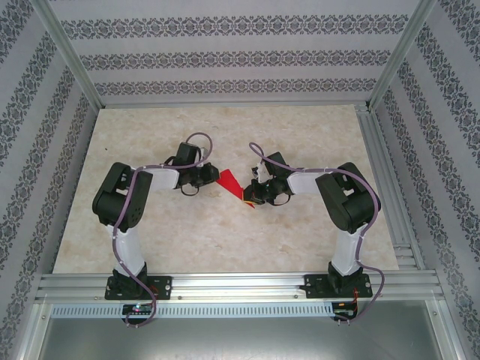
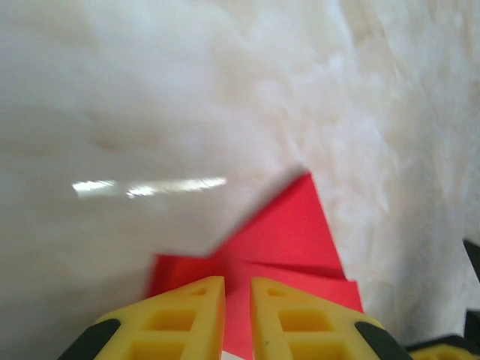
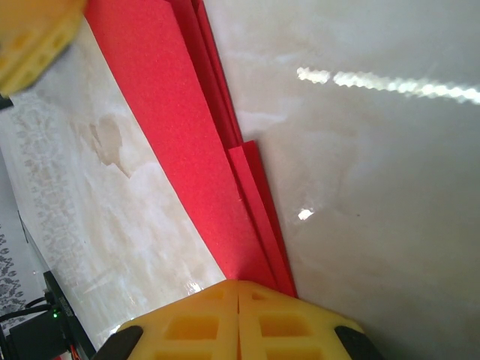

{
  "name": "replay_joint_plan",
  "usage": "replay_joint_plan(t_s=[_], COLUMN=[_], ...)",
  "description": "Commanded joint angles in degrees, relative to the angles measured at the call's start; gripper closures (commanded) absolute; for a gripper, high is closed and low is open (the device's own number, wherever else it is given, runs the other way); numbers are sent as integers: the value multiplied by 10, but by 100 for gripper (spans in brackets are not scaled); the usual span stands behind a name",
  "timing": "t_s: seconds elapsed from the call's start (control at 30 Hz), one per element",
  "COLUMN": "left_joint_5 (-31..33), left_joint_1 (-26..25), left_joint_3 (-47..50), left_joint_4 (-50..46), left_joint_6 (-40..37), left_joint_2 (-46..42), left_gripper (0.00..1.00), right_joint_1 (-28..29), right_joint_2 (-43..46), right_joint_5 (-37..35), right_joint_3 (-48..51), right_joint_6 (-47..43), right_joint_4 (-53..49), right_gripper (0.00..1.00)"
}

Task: Fold a paper plane with a square sheet of paper (pick it up from the middle)
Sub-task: Fold the wing for the fifth time at the center of the table, then move a paper plane to the center of the table.

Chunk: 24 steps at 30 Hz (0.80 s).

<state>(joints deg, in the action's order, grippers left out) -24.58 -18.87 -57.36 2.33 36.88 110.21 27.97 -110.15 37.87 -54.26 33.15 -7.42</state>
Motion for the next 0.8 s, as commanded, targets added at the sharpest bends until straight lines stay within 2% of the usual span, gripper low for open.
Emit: replay_joint_plan(t_s=[0.0, 0.2, 0.33, 0.43, 0.57, 0.77], left_joint_5=[72, 88, 92, 115, 182, 284], left_joint_1=[29, 32, 28, 9, -30, -111], left_joint_3=[-10, -31, -24, -16, -20, -58], left_joint_4=[-16, -50, -70, -97, -165, -266], left_joint_6=[-35, -54, -54, -54, -50, -31], left_joint_2=[16, -9, -51, -85, -122, -135], left_gripper=[81, 80, 78, 74, 67, 52], right_joint_1=[-5, -3, 2, 3, -2, -43], right_joint_2=[-65, -52, 0, 53, 142, 258], right_joint_5=[-124, -105, -74, -53, -58, -169], right_joint_3=[47, 46, 35, 27, 19, 45], right_joint_6=[-13, -16, -6, 13, 27, -25], right_joint_4=[-100, -88, -59, -24, 4, -38], right_gripper=[92, 90, 85, 76, 56, 31])
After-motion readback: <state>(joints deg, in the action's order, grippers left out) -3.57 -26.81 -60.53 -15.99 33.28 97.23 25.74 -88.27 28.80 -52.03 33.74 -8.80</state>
